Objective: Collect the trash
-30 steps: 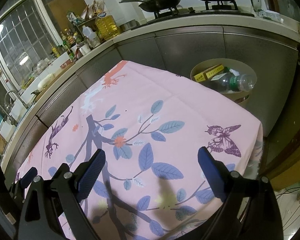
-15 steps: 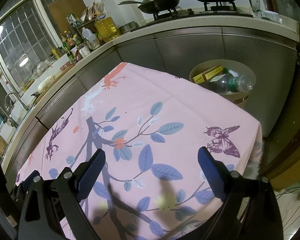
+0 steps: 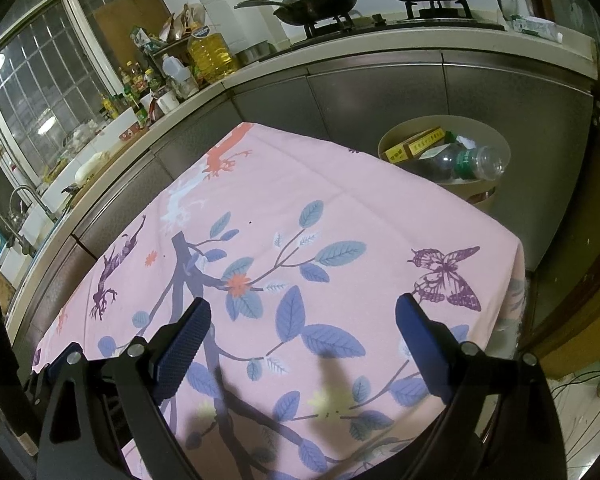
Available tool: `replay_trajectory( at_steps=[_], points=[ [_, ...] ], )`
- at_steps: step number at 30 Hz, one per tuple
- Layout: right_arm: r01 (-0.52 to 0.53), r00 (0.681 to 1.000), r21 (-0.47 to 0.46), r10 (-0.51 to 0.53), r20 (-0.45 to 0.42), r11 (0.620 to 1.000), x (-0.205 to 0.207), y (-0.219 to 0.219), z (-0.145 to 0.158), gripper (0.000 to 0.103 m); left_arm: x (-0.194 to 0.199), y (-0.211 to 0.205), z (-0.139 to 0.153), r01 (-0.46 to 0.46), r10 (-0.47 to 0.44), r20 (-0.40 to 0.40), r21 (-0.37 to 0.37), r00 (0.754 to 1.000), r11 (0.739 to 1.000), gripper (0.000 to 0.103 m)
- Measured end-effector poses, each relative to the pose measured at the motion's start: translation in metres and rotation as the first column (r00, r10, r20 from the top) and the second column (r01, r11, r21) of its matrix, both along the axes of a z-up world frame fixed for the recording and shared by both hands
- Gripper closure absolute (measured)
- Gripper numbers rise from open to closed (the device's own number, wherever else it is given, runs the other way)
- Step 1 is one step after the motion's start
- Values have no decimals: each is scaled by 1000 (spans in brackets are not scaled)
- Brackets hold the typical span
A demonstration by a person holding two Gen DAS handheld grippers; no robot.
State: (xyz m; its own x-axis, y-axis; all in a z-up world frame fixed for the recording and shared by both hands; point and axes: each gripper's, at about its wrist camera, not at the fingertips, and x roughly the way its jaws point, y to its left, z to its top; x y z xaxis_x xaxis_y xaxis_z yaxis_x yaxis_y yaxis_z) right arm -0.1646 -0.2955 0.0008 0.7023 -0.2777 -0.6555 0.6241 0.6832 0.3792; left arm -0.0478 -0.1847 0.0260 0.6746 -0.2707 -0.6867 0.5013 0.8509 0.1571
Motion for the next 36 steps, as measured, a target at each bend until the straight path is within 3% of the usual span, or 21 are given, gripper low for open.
replay_trajectory(
  at_steps=[36],
  points=[
    [11, 1000, 8, -11, 0, 1000, 0, 2, -8, 13, 0, 4, -7, 9, -9, -1, 9, 1000, 1000, 6]
  ],
)
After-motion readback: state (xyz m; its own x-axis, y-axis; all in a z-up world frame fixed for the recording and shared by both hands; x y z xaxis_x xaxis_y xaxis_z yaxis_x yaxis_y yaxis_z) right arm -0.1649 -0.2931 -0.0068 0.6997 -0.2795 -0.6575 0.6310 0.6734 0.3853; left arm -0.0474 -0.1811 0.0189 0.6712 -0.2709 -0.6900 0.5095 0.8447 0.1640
